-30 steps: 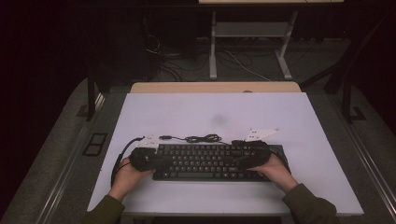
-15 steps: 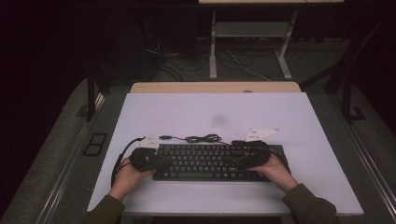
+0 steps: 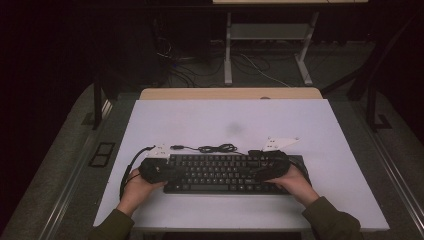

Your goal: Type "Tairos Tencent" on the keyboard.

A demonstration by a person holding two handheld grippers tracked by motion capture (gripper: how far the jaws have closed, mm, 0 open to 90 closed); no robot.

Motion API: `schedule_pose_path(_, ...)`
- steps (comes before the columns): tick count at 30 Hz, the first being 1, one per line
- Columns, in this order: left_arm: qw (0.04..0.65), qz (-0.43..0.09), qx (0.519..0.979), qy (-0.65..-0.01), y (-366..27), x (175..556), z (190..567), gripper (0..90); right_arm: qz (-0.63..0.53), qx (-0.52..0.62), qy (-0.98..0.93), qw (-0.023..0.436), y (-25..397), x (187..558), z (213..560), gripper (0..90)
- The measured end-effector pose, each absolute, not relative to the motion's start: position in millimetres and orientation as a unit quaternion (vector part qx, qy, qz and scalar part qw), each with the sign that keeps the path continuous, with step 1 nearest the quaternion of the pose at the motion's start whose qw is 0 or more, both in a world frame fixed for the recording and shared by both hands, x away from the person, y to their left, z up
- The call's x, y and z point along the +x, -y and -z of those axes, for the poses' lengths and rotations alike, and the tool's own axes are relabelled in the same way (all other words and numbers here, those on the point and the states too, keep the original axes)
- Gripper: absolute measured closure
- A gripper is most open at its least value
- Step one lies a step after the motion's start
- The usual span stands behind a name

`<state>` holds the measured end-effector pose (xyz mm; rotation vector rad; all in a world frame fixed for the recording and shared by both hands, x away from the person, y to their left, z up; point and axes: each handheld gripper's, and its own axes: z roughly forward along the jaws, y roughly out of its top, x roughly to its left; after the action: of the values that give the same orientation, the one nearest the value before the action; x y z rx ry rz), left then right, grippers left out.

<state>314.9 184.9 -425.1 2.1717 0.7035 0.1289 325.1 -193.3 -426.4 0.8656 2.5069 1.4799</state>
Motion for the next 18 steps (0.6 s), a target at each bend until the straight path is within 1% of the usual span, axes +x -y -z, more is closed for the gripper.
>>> schedule_pose_path(4,0.426,-0.051,0.859,-0.281,-184.6,314.0,423.1,85.3,-0.487,0.284,-0.824,0.053,193.3,325.4,426.5,21.1)
schedule_pose_path(6,0.429,-0.053,0.857,-0.281,-184.2,313.8,422.2,81.0,-0.488,0.286,-0.823,0.053,193.4,325.6,426.0,21.1)
schedule_pose_path(7,0.431,-0.053,0.856,-0.281,-183.8,313.5,422.0,81.0,-0.488,0.286,-0.823,0.053,193.4,325.6,426.0,21.1)
schedule_pose_path(8,0.432,-0.053,0.855,-0.281,-183.6,313.6,421.7,78.9,-0.489,0.286,-0.823,0.053,193.4,325.5,425.8,21.1)
schedule_pose_path(10,0.437,-0.052,0.852,-0.283,-182.2,313.3,421.6,71.6,-0.49,0.286,-0.822,0.053,193.6,325.9,425.3,21.1)
schedule_pose_path(11,0.438,-0.056,0.852,-0.283,-181.5,313.1,421.3,71.6,-0.49,0.286,-0.822,0.053,193.6,325.9,425.3,21.1)
schedule_pose_path(12,0.439,-0.057,0.851,-0.283,-180.9,313.1,421.0,68.0,-0.49,0.286,-0.822,0.053,193.7,326.1,425.2,21.1)
schedule_pose_path(13,0.44,-0.057,0.85,-0.284,-180.1,313.1,420.6,61.0,-0.49,0.285,-0.822,0.054,193.6,326.3,425.1,21.1)
schedule_pose_path(14,0.441,-0.058,0.849,-0.285,-179.0,312.9,420.3,61.0,-0.49,0.284,-0.822,0.054,193.3,326.4,424.9,21.2)
schedule_pose_path(18,0.445,-0.061,0.847,-0.286,-175.1,312.8,420.9,46.8,-0.491,0.285,-0.821,0.052,191.9,326.9,424.1,21.2)
